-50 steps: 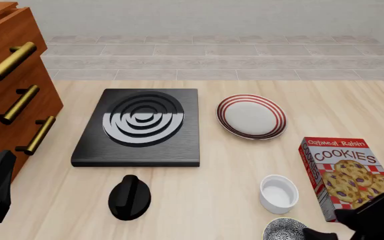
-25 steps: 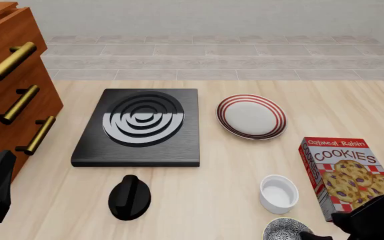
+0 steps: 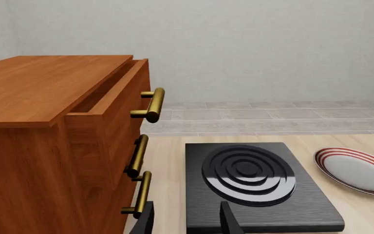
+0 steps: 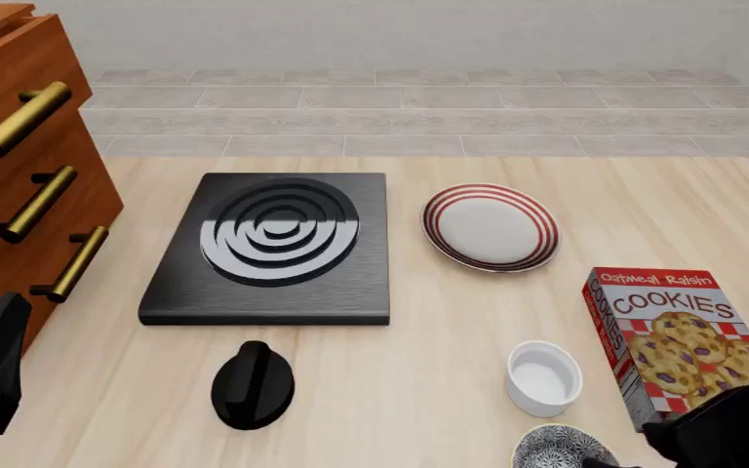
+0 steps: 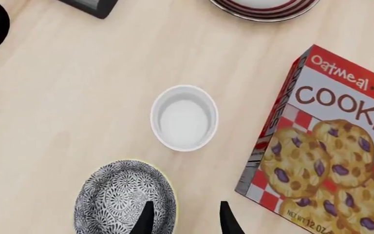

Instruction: Pick the akita bowl next to the ramekin and place it on the plate.

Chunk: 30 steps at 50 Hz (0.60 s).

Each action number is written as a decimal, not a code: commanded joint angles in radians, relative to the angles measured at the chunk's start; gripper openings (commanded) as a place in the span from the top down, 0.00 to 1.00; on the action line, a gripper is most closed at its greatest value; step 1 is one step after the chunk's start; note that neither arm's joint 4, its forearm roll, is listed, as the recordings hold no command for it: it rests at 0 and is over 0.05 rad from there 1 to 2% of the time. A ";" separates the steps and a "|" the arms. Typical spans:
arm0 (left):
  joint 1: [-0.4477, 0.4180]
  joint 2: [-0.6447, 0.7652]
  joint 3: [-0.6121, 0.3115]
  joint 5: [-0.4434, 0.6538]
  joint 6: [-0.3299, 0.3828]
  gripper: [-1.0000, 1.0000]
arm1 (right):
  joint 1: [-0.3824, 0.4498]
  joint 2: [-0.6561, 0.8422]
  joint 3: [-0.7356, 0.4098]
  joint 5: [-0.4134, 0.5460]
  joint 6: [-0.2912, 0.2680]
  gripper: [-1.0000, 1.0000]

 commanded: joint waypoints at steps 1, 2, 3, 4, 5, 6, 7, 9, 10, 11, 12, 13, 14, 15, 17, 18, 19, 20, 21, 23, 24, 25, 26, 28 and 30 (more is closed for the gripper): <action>0.000 0.000 0.000 0.000 0.000 0.00 | 0.006 0.026 0.006 -0.026 0.003 0.00; 0.000 0.000 0.000 0.000 0.000 0.00 | 0.006 0.030 0.006 -0.029 0.003 0.00; 0.000 0.000 0.000 0.000 0.000 0.00 | 0.006 0.033 0.007 -0.032 0.003 0.00; 0.000 0.000 0.000 0.000 0.000 0.00 | 0.006 0.034 0.007 -0.033 0.003 0.00; 0.000 0.000 0.000 0.000 0.000 0.00 | 0.006 0.038 0.007 -0.036 0.003 0.00; 0.000 0.000 0.000 0.000 0.000 0.00 | 0.007 0.040 0.007 -0.038 0.004 0.00; 0.000 0.000 0.000 0.000 0.000 0.00 | 0.009 0.043 0.007 -0.041 0.005 0.00; 0.000 0.000 0.000 0.000 0.000 0.00 | 0.010 0.051 0.007 -0.050 0.007 0.00; 0.000 0.000 0.000 0.000 0.000 0.00 | 0.012 0.052 0.007 -0.050 0.008 0.00; 0.000 0.000 0.000 0.000 0.000 0.00 | 0.011 0.054 0.007 -0.051 0.008 0.00; 0.000 0.000 0.000 0.000 0.000 0.00 | 0.011 0.056 0.007 -0.053 0.007 0.00; 0.000 0.000 0.000 0.000 0.000 0.00 | 0.011 0.061 0.007 -0.057 0.007 0.00; 0.000 0.000 0.000 0.000 0.000 0.00 | 0.011 0.063 0.007 -0.059 0.007 0.00; 0.000 0.000 0.000 0.000 0.000 0.00 | 0.012 0.066 0.007 -0.061 0.009 0.00; 0.000 0.000 0.000 0.000 0.000 0.00 | 0.013 0.059 0.007 -0.053 0.009 0.00; 0.000 0.000 0.000 0.000 0.000 0.00 | 0.015 0.065 0.007 -0.057 0.011 0.00; 0.000 0.000 0.000 0.000 0.000 0.00 | 0.016 0.077 0.008 -0.069 0.011 0.00; 0.000 0.000 0.000 0.000 0.000 0.00 | 0.015 0.087 0.008 -0.078 0.012 0.00; 0.000 0.000 0.000 0.000 0.000 0.00 | 0.016 0.098 0.008 -0.088 0.012 0.00; 0.000 0.000 0.000 0.000 0.000 0.00 | 0.018 0.102 0.008 -0.090 0.014 0.00; 0.000 0.000 0.000 0.000 0.000 0.00 | 0.019 0.099 0.008 -0.088 0.014 0.00; 0.000 0.000 0.000 0.000 0.000 0.00 | 0.020 0.101 0.008 -0.089 0.014 0.00; 0.000 0.000 0.000 0.000 0.000 0.00 | 0.019 0.098 0.008 -0.085 0.014 0.00; 0.000 0.000 0.000 0.000 0.000 0.00 | 0.017 0.075 0.008 -0.064 0.012 0.00; 0.000 0.000 0.000 0.000 0.000 0.00 | 0.018 0.091 0.008 -0.081 0.011 0.00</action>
